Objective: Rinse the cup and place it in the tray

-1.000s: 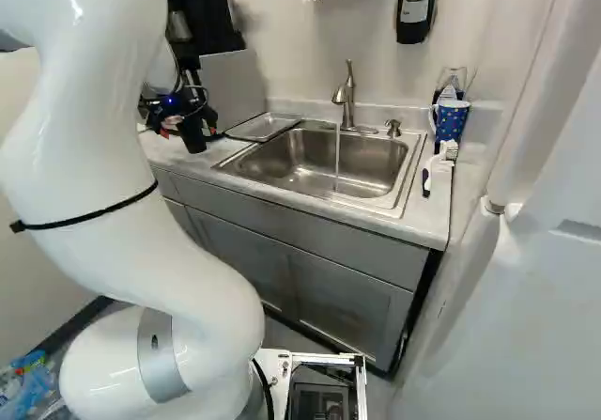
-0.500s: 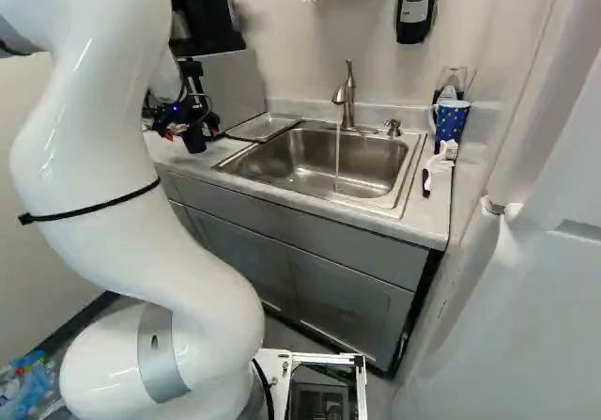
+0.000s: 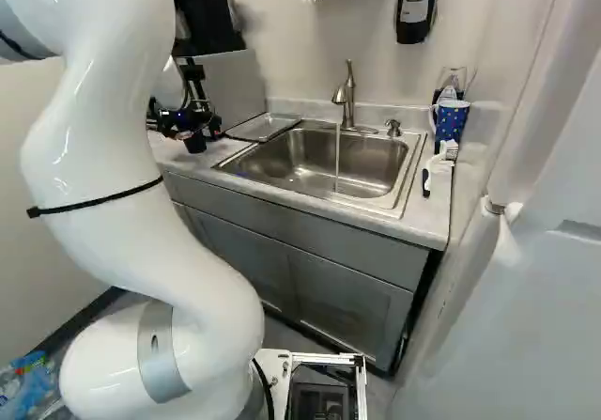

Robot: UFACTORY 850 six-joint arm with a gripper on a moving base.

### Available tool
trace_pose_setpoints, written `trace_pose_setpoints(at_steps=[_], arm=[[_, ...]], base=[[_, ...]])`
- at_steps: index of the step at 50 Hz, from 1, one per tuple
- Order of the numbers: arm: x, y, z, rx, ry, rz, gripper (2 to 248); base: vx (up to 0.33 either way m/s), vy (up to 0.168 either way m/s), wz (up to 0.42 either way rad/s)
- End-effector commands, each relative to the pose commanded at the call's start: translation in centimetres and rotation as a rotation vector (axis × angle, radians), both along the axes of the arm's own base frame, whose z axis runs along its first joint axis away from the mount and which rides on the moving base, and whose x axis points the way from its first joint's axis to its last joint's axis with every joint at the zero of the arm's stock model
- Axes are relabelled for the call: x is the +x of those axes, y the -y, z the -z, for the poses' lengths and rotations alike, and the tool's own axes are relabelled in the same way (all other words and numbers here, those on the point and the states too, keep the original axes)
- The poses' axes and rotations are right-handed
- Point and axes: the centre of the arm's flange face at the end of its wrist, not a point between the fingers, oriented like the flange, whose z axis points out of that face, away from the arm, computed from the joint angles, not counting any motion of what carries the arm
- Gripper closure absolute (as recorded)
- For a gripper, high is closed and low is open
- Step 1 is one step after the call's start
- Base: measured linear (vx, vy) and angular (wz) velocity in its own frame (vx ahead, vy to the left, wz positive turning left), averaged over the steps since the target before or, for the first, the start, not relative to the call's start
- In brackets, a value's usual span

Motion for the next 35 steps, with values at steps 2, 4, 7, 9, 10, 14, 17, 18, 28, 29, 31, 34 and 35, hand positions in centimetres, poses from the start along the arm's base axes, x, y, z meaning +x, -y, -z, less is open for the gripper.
trace_pose_setpoints(at_steps=[2, 4, 7, 9, 10, 14, 17, 18, 28, 29, 31, 34, 35], arm=[[0.13, -0.05, 0.16, 0.003, 0.008, 0.001, 3], [0.26, -0.11, 0.33, 0.006, 0.016, 0.002, 3], [0.41, -0.17, 0.37, 0.013, 0.03, 0.003, 3], [0.48, -0.19, 0.29, 0.017, 0.041, 0.004, 3], [0.51, -0.2, 0.25, 0.019, 0.047, 0.004, 3], [0.64, -0.24, 0.09, 0.029, 0.068, 0.005, 3], [0.73, -0.27, -0.02, 0.035, 0.083, 0.006, 3], [0.76, -0.29, -0.06, 0.037, 0.088, 0.007, 3], [0.83, -0.31, -0.16, 0.043, 0.102, 0.008, 3], [0.83, -0.31, -0.16, 0.043, 0.102, 0.008, 3], [0.83, -0.31, -0.16, 0.043, 0.102, 0.008, 3], [0.77, -0.31, -0.17, 0.043, 0.101, 0.007, 3], [0.73, -0.3, -0.17, 0.043, 0.101, 0.007, 3]], base=[[0.0, 0.0, 0.0], [0.0, 0.0, 0.0], [0.0, 0.0, 0.0], [0.0, 0.0, 0.0], [0.0, 0.0, 0.0], [0.0, 0.0, 0.0], [0.0, 0.0, 0.0], [0.0, 0.0, 0.0], [0.0, 0.0, 0.0], [0.0, 0.0, 0.0], [0.0, 0.0, 0.0], [0.0, 0.0, 0.0], [0.0, 0.0, 0.0]])
